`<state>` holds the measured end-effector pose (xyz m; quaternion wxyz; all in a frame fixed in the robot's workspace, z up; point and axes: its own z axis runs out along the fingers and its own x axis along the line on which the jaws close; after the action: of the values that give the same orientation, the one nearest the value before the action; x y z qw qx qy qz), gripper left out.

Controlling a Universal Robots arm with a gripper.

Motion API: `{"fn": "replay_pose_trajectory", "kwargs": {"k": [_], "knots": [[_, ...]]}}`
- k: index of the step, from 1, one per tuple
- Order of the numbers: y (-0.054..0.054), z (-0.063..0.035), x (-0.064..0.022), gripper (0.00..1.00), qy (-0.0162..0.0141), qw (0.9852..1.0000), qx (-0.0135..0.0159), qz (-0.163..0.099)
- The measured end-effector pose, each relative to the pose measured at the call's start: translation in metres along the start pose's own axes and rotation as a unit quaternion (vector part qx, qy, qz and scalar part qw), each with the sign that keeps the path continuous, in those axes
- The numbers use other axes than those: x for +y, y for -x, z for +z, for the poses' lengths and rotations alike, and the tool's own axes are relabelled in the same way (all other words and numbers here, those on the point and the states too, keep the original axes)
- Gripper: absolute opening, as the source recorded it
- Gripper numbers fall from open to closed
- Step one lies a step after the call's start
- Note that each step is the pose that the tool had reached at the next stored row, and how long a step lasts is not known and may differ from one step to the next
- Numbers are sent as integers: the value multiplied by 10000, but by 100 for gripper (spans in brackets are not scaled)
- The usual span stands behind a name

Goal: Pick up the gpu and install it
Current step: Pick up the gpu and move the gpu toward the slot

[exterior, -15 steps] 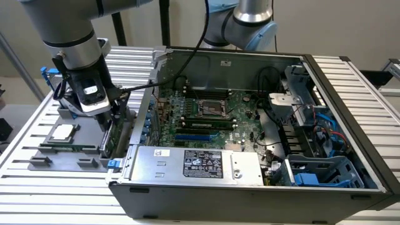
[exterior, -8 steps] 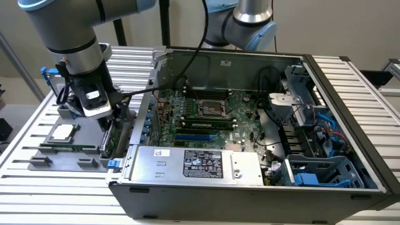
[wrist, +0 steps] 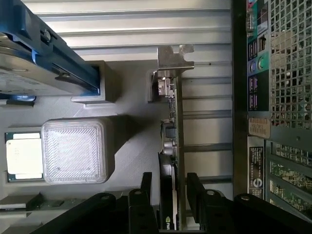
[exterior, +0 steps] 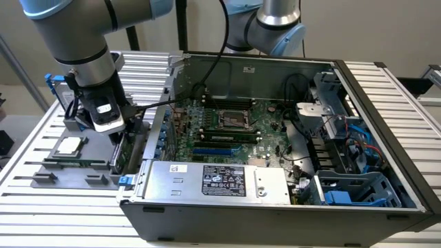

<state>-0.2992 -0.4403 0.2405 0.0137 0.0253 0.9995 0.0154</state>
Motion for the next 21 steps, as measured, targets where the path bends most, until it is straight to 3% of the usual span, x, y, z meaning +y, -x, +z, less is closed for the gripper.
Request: {"fn": "replay_pose_trajectory", "kwargs": {"k": [10,11,21], "knots": [[-1,2,17,100,1,10000,-1,0],[-1,2,17,0,1,10000,-1,0],[-1,2,21,0,0,10000,0,2]]}}
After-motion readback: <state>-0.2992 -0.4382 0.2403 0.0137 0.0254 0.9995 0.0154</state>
